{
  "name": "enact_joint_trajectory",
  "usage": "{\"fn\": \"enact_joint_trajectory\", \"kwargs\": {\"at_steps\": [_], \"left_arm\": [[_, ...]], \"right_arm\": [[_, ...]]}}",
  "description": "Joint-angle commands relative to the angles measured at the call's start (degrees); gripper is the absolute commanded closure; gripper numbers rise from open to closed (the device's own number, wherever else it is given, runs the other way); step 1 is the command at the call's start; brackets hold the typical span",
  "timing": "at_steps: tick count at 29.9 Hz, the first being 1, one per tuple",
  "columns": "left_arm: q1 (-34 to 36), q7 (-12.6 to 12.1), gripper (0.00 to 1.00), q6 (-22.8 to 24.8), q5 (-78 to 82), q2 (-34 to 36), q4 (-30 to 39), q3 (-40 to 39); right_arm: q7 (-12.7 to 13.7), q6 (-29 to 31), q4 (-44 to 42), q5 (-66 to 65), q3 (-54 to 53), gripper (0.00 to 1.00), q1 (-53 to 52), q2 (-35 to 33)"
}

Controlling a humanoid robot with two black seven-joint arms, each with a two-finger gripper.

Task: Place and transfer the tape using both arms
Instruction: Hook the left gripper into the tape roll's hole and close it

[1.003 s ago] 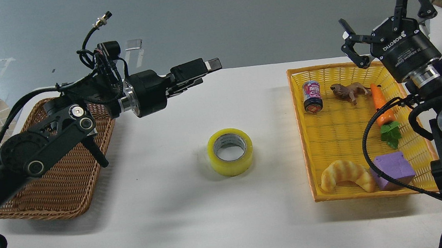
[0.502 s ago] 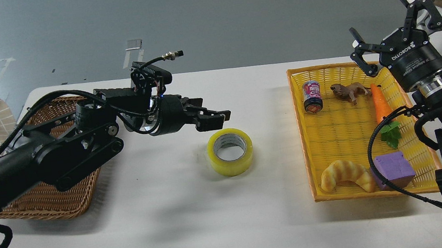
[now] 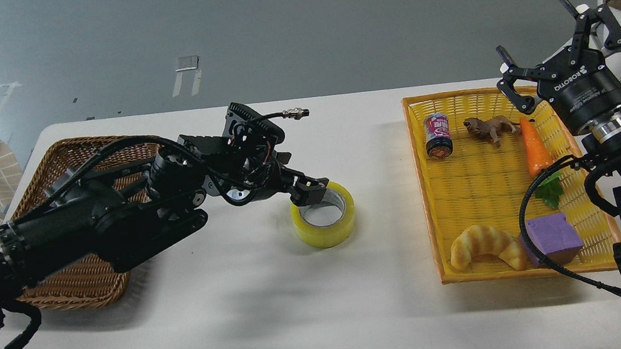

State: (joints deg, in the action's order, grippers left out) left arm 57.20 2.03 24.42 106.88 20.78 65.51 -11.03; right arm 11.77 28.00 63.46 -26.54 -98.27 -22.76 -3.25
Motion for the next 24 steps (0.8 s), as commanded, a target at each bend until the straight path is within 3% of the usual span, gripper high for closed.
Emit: {"fn": "enact_joint_trajectory", "kwargs": {"at_steps": [1, 6, 24], "left_arm": [[-0.24, 0.08, 0.11, 0.1, -0.09, -0.13, -1.69, -0.04], [-0.77, 0.87, 0.15, 0.19, -0.7, -0.39, -3.46, -0.04], [-1.3, 0.6, 0.15, 0.46, -0.71, -1.97, -3.63, 1.8]], "right_arm": [[0.01, 0.0, -0.01, 0.0, 0.01, 0.0, 0.0, 0.0], [0.01, 0.0, -0.01, 0.0, 0.01, 0.0, 0.0, 0.0], [0.01, 0.0, -0.01, 0.0, 0.01, 0.0, 0.52, 0.0]]}}
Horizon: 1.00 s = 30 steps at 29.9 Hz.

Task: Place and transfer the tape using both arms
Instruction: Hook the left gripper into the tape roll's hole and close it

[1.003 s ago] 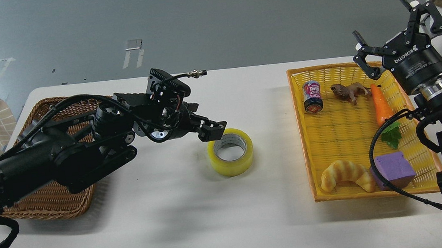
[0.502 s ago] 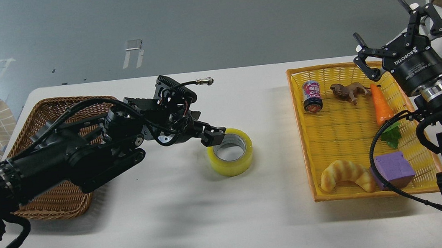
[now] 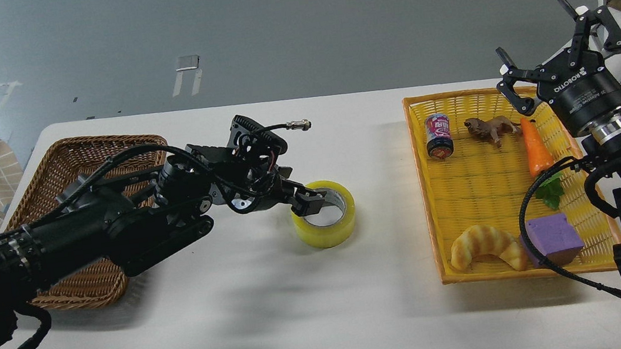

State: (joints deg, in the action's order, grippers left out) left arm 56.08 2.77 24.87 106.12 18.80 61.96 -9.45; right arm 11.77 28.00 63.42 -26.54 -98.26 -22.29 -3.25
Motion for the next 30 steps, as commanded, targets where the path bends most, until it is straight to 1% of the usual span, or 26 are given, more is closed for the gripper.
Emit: {"fn": "enact_joint_trajectory", "kwargs": {"at_steps": [1, 6, 10, 11, 14, 15, 16, 18, 19, 20, 21, 22, 24, 26, 27, 30], "left_arm": [[-0.26, -0.13, 0.15, 0.0, 0.05, 0.0, -0.17, 0.66], [-1.05, -0.22, 0.15, 0.0, -0.04, 0.09, -0.17, 1.63], [-1.41, -0.48, 0.2, 0.0, 0.05, -0.08, -0.52, 1.63], [-1.41, -0.49, 0.2, 0.0, 0.05, -0.08, -0.52, 1.63], [-1.32, -0.4, 0.24, 0.0, 0.05, -1.66, -2.72, 1.72], [-1.23, -0.4, 0.34, 0.0, 0.05, -2.27, -3.5, 1.72], [-1.23, -0.4, 0.42, 0.0, 0.05, -2.54, -3.86, 1.72], [-1.23, -0.4, 0.52, 0.0, 0.05, -2.54, -3.86, 1.72], [-1.23, -0.48, 0.65, 0.0, 0.14, -2.72, -3.86, 1.72], [-1.32, -0.49, 0.73, 0.0, 0.14, -2.89, -3.86, 1.81], [-1.41, -0.4, 0.91, 0.0, 0.14, -3.5, -4.13, 1.81], [-1.32, -0.14, 1.0, 0.0, 0.22, -4.03, -4.48, 1.81], [-1.23, 0.3, 1.0, 0.09, 0.22, -4.13, -4.57, 1.81], [-0.88, 1.27, 1.0, 0.35, 0.4, -3.95, -4.57, 1.81], [-0.53, 2.4, 1.0, 0.53, 0.4, -3.69, -4.48, 1.81], [-0.27, 2.94, 1.0, 0.62, 0.49, -3.51, -4.57, 1.81]], "right_arm": [[0.01, 0.0, 0.04, 0.0, 0.0, 0.0, 0.05, 0.0], [-0.08, 0.0, 0.04, 0.0, 0.0, 0.0, 0.05, 0.0], [-0.17, 0.0, 0.04, 0.0, 0.0, 0.0, 0.14, 0.0], [-0.17, 0.0, 0.04, 0.0, 0.0, 0.0, 0.14, 0.0], [-0.17, 0.0, 0.04, 0.0, 0.0, 0.0, 0.05, 0.0], [-0.17, 0.0, 0.04, 0.0, 0.0, 0.0, 0.05, 0.0], [-0.17, 0.0, -0.05, 0.0, 0.0, 0.0, 0.05, 0.0], [-0.17, 0.0, -0.05, 0.0, 0.0, 0.0, 0.05, 0.09], [-0.17, 0.0, -0.05, 0.0, 0.0, 0.0, 0.14, 0.0], [-0.26, 0.0, -0.05, 0.0, 0.0, 0.0, 0.14, 0.0], [-0.35, 0.0, -0.05, 0.0, 0.0, 0.0, 0.14, 0.0], [-0.52, 0.0, -0.13, 0.0, 0.0, 0.0, 0.14, 0.0], [-0.52, 0.0, -0.4, 0.0, 0.0, 0.0, 0.14, 0.0], [-0.61, 0.0, -0.75, 0.26, 0.0, 0.0, 0.14, 0.0], [-0.61, 0.0, -0.75, 0.35, 0.0, 0.0, 0.14, 0.0], [-0.61, 0.0, -0.84, 0.44, 0.0, 0.0, 0.14, 0.0]]}}
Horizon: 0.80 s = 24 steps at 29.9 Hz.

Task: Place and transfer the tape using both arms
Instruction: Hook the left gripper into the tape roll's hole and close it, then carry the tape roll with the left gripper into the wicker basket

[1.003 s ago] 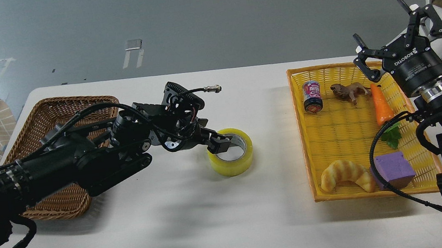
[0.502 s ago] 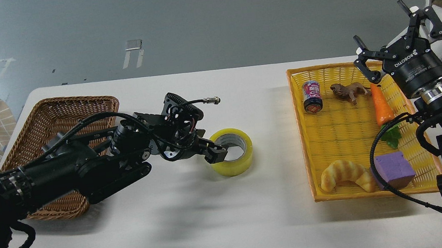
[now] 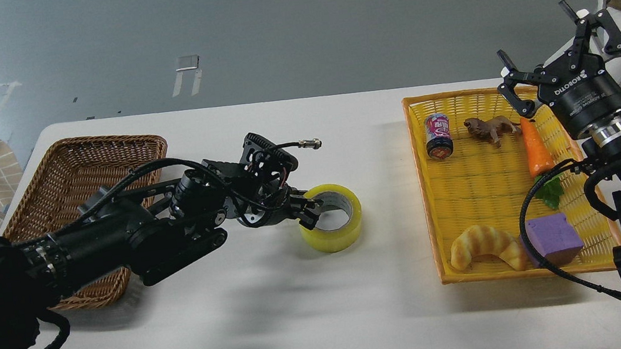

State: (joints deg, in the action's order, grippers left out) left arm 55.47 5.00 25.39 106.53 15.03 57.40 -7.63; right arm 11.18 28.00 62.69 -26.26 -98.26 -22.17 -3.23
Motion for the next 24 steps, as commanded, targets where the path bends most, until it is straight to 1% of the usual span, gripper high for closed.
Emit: {"fn": "enact_joint_trajectory", "kwargs": {"at_steps": [1, 7, 10, 12, 16, 18, 20, 24], "left_arm": [[0.51, 0.71, 1.0, 0.1, 0.17, 0.26, 0.08, -0.01], [2.71, 0.8, 1.0, 0.19, 0.17, 2.2, 0.16, -0.01], [4.02, 0.97, 1.0, 0.89, -0.09, 5.0, 0.95, -0.19], [5.95, 1.06, 1.0, 1.94, -0.44, 7.63, 1.57, -0.28], [8.33, 1.24, 1.0, 2.21, -1.23, 11.33, 1.66, -0.45], [9.91, 2.03, 1.0, 2.38, -2.81, 14.48, 2.18, -0.37], [10.62, 2.38, 1.0, 2.38, -3.34, 16.07, 2.8, -0.37], [11.67, 2.47, 1.0, 2.61, -3.61, 21.87, 7.1, -0.37]], "right_arm": [[-0.02, 0.0, -0.11, 0.16, 0.0, 0.0, 0.02, -0.02], [-0.11, 0.0, -0.02, 0.86, -0.35, 0.0, 0.02, 0.07], [-0.11, 0.0, -0.02, 0.86, -0.35, 0.0, 0.02, 0.07], [-0.11, 0.0, -0.02, 0.86, -0.35, 0.0, 0.02, 0.07], [-0.02, 0.0, -0.02, 0.86, -0.35, 0.0, 0.02, 0.16], [-0.1, 0.0, 0.07, 0.86, -0.35, 0.0, -0.07, 0.24], [-0.1, 0.0, -0.02, 0.86, -0.35, 0.0, -0.07, 0.25], [-0.02, 0.0, -0.11, 0.86, -0.35, 0.0, -0.07, 0.25]]}}
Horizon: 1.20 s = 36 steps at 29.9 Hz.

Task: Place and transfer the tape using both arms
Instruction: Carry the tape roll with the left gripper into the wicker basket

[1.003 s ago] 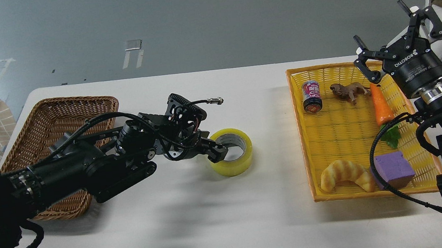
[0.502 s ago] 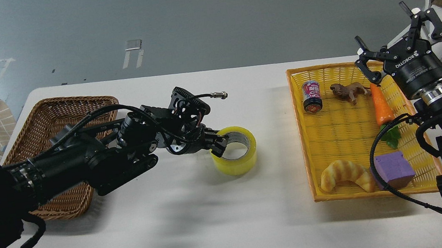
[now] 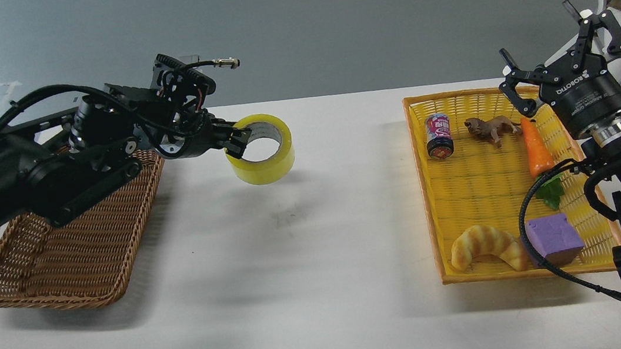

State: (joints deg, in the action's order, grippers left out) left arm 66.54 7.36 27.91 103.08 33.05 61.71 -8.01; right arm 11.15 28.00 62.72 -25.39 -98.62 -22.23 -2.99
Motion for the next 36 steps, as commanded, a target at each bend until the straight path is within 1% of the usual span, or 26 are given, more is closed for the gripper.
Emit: {"fn": "enact_joint_trajectory", "kwargs": {"at_steps": [1, 6, 10, 14, 17, 19, 25, 27, 31, 36], "left_arm": [[0.69, 0.11, 1.0, 0.09, -0.16, 5.87, 4.28, 0.01], [0.69, 0.11, 1.0, 0.09, -0.16, 11.77, 5.88, -0.16], [0.61, 1.95, 1.0, 0.09, -0.77, 16.33, 5.88, -0.07], [-0.36, 2.22, 1.0, 0.09, -1.47, 21.52, 5.71, 0.1], [-0.54, 2.48, 1.0, 0.09, -1.65, 23.46, 5.53, 0.19], [-2.02, 3.01, 1.0, 0.09, -2.0, 25.56, 5.35, 0.19], [-5.81, 3.1, 1.0, 0.09, -2.26, 27.59, 5.09, 0.1], [-8.7, 3.1, 1.0, -1.19, -3.05, 28.03, 4.74, 0.19], [-11.08, 3.1, 1.0, -2.51, -4.02, 27.95, 3.07, 0.1], [-15.2, 3.8, 1.0, -5.05, -4.64, 27.07, 0.7, 0.1]], "right_arm": [[0.02, 0.0, -0.23, -0.01, 0.01, 0.0, 0.0, 0.0], [0.02, 0.0, -0.23, -0.01, 0.01, 0.0, -0.09, 0.0], [0.02, 0.0, -0.23, -0.01, 0.1, 0.0, -0.09, 0.08], [0.02, 0.0, -0.23, -0.01, 0.27, 0.0, -0.09, 0.26], [0.02, 0.0, -0.23, -0.01, 0.62, 0.0, -0.18, 0.44], [0.02, 0.0, -0.23, -0.01, 0.8, 0.0, -0.09, 0.87], [0.02, 0.0, -0.23, -0.01, 0.89, 0.0, -0.18, 1.14], [0.02, 0.0, -0.23, -0.01, 0.89, 0.0, -0.18, 1.05], [0.02, 0.0, -0.23, -0.01, 0.89, 0.0, -0.09, 1.05], [0.02, 0.0, -0.23, -0.01, 0.89, 0.0, -0.09, 1.05]]}}
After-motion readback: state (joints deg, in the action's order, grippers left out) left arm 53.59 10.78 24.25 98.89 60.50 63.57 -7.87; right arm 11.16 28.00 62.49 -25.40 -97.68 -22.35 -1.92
